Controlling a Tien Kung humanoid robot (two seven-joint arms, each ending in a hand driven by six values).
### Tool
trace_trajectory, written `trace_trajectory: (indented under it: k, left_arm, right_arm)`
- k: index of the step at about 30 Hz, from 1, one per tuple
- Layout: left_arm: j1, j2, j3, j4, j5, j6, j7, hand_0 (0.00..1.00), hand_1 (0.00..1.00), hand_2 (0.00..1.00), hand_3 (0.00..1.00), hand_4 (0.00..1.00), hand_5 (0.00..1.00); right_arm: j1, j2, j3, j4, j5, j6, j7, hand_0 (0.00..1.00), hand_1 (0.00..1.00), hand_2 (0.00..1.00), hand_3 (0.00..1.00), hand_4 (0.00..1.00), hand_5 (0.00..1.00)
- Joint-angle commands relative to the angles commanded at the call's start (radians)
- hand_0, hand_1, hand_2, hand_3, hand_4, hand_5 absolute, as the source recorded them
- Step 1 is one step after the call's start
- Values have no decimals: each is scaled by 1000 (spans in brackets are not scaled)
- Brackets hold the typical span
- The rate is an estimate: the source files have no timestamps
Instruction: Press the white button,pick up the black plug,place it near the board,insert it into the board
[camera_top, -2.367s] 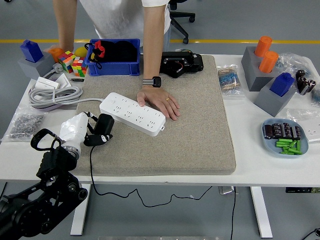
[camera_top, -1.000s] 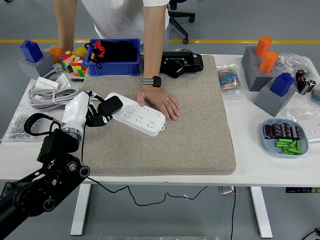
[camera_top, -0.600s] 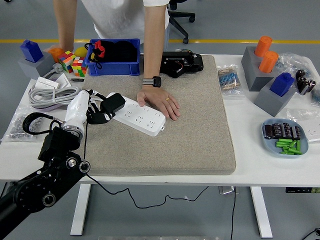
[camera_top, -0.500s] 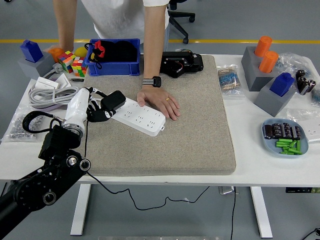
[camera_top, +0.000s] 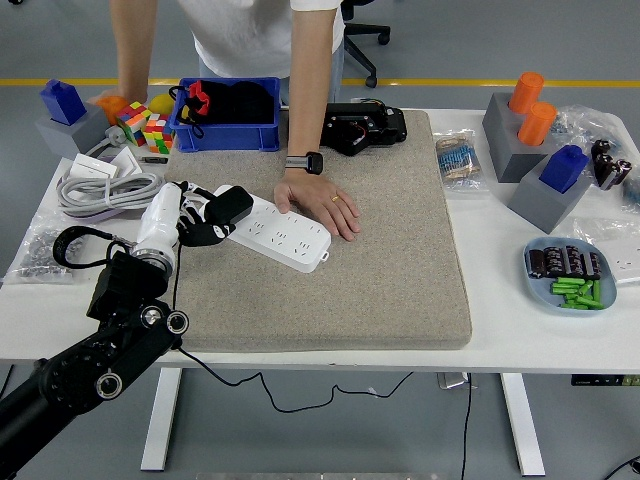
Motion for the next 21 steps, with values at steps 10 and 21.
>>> trace_trajectory:
  k: [10, 21]
  left_arm:
    - [-11, -16, 10, 30, -17, 20, -7, 195, 163, 195, 458, 664, 2]
    - [-10, -20, 15, 46, -13, 17, 5, 191, 160, 195, 453, 671, 2]
  right_arm:
    - [1, -1, 3, 0, 0, -1, 0, 624, 595, 585, 578, 642, 377]
    - [0, 0, 4, 0, -1, -1, 0, 623, 594, 585, 578, 642, 377]
